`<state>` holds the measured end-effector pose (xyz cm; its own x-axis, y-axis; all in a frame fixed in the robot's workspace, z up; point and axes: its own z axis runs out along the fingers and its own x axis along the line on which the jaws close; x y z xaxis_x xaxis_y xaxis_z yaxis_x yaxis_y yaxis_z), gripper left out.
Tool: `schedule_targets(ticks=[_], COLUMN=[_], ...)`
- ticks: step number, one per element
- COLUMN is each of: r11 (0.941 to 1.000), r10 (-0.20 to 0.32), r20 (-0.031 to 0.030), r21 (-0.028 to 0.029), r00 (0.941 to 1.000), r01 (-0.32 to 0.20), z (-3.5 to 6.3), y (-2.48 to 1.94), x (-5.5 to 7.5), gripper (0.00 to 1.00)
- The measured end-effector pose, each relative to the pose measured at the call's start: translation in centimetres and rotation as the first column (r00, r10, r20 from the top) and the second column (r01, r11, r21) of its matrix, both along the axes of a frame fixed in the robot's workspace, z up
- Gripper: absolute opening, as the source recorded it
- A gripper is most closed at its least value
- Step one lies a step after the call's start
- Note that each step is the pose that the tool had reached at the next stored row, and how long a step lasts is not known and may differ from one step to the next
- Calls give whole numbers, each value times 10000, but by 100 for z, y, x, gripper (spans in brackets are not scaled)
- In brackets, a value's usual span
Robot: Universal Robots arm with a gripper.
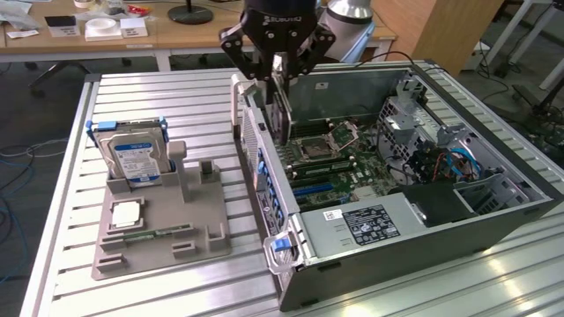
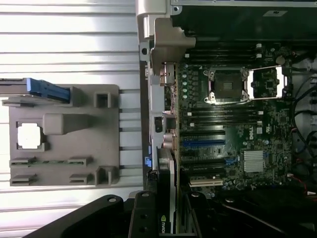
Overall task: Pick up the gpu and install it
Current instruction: 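Pick up the gpu and move the gpu toward the slot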
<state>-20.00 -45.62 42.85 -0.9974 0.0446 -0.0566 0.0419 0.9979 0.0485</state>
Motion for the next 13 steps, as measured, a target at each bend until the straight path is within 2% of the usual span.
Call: schedule_targets(ticks=[13], r11=[10000], r10=[-1], r20=[0], r21=[1], r00=[10000], r01=[1], z=[-10], y=[39], x=[593], gripper=[27])
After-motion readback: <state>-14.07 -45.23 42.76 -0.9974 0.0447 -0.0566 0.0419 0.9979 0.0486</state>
